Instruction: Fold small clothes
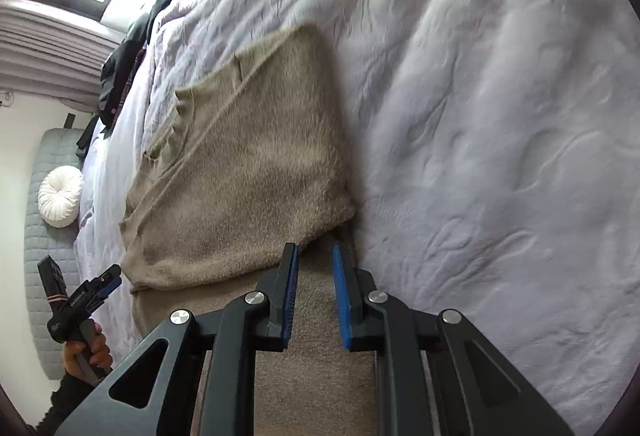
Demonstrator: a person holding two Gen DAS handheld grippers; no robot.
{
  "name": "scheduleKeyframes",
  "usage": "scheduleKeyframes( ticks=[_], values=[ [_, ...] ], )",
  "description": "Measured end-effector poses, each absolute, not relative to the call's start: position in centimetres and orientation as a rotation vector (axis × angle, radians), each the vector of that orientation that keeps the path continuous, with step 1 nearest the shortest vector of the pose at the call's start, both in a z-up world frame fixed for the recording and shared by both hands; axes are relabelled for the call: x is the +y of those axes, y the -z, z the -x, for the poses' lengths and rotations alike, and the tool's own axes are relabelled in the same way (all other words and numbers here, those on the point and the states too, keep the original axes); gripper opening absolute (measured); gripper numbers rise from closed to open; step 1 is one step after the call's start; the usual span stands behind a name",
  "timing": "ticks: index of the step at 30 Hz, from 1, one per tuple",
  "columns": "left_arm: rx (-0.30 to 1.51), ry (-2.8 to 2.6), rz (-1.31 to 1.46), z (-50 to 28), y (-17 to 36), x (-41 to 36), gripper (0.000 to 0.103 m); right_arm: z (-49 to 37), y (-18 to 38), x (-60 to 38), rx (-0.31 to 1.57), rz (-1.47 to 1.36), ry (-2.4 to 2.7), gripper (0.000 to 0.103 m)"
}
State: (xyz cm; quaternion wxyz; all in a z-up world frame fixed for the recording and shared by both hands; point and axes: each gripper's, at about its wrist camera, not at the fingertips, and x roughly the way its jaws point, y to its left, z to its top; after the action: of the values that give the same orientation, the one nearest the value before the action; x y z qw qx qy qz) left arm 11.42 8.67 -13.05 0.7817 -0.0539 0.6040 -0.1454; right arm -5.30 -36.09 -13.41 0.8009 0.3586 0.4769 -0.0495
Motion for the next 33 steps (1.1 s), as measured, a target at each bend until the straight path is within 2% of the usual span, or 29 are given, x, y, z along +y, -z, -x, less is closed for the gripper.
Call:
scheduleKeyframes(
  ticks=[3,5,7,8,13,16,17,18,19,20,21,23,26,27,28,29,30,33],
  values=[
    [1.363,0.410,0.223,-11.7,13.9,7.2,0.078,4.8,13.2,-36.6,1.026,-0.775,0.112,0.023],
    [1.357,0.523,0.261,-11.6,13.5,5.7,0.062,4.4,13.3,-36.5,1.031,-0.774,0.117,0.023],
    [1.351,0.594,0.192,-11.3,12.7,4.2,0.031,4.2,13.4,-36.2,1.030,-0.773,0.107,0.023],
    [1.345,0.605,0.152,-11.2,12.4,3.8,0.028,4.2,13.5,-35.9,1.030,-0.774,0.100,0.023],
    [1.305,0.363,-0.303,-11.4,13.2,4.1,0.027,3.9,14.1,-35.0,1.040,-0.773,0.088,0.023],
    [1.329,0.257,-0.277,-12.2,13.6,6.7,0.028,4.0,14.2,-35.2,1.042,-0.784,0.096,0.023],
    [1.333,0.256,-0.224,-12.4,13.4,7.4,0.028,4.1,14.1,-35.3,1.038,-0.782,0.096,0.023],
    [1.337,0.268,-0.137,-12.5,12.9,8.3,0.037,4.1,13.9,-35.4,1.034,-0.776,0.096,0.023],
    [1.339,0.279,-0.087,-12.6,12.6,8.7,0.068,4.0,13.7,-35.5,1.030,-0.767,0.097,0.023],
    [1.331,0.298,-0.026,-12.6,12.2,9.1,0.081,4.0,13.5,-35.7,1.029,-0.759,0.099,0.025],
    [1.304,0.332,0.033,-12.4,11.5,9.2,0.085,3.8,13.4,-35.9,1.030,-0.754,0.103,0.035],
    [1.307,0.403,0.095,-12.3,11.1,8.9,0.085,3.5,13.1,-36.4,1.032,-0.747,0.117,0.048],
    [1.344,0.479,0.117,-12.2,11.7,7.4,0.085,2.9,12.5,-36.5,1.017,-0.746,0.098,0.049],
    [1.366,0.494,0.100,-12.2,12.3,6.6,0.076,2.7,12.4,-36.2,1.018,-0.739,0.088,0.049],
    [1.386,0.510,0.079,-12.1,12.9,5.9,0.043,2.6,12.4,-35.9,1.020,-0.735,0.080,0.049],
    [1.417,0.522,0.060,-12.0,13.7,5.2,0.022,2.4,12.5,-35.6,1.025,-0.732,0.070,0.049],
    [1.443,0.526,0.057,-11.9,14.1,5.0,0.007,2.4,12.6,-35.2,1.027,-0.731,0.062,0.049],
    [1.345,0.550,0.029,-11.4,12.0,4.8,0.007,2.3,12.6,-34.2,1.028,-0.731,0.044,0.049]
  ],
)
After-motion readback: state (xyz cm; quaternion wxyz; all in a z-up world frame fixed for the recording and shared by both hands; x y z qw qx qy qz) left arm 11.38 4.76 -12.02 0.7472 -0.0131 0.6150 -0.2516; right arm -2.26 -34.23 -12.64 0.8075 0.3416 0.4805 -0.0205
